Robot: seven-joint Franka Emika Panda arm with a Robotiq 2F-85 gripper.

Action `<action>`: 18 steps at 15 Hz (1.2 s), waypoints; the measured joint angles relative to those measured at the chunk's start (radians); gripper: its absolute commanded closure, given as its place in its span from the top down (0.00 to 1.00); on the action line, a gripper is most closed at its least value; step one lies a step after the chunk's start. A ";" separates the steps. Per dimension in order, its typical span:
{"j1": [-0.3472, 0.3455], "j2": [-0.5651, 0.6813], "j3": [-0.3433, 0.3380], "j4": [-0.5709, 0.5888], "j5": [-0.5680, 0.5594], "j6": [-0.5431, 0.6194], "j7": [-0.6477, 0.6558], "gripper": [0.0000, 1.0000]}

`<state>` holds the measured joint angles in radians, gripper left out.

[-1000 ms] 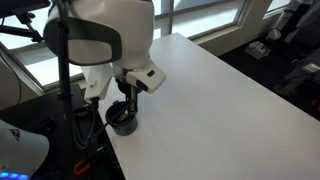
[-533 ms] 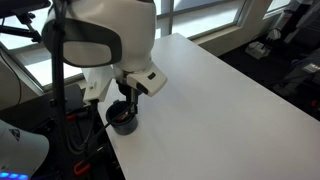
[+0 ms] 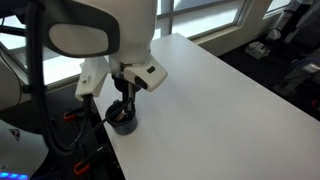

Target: Put the sharpie on the table

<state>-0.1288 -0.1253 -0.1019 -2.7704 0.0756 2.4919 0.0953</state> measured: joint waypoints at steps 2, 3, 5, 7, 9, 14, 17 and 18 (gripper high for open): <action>-0.016 -0.056 0.000 0.000 -0.050 -0.058 0.028 0.05; -0.025 -0.086 0.000 0.000 -0.073 -0.089 0.040 0.05; -0.043 -0.152 0.000 0.001 -0.111 -0.155 0.053 0.05; -0.064 -0.218 0.000 0.006 -0.137 -0.226 0.053 0.05; -0.088 -0.278 0.000 0.021 -0.160 -0.299 0.053 0.05; -0.148 -0.377 -0.010 0.069 -0.207 -0.408 0.052 0.05; -0.175 -0.382 -0.032 0.084 -0.250 -0.430 0.049 0.05; -0.181 -0.373 -0.040 0.085 -0.269 -0.430 0.049 0.05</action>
<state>-0.3102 -0.4979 -0.1416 -2.6857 -0.1936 2.0618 0.1443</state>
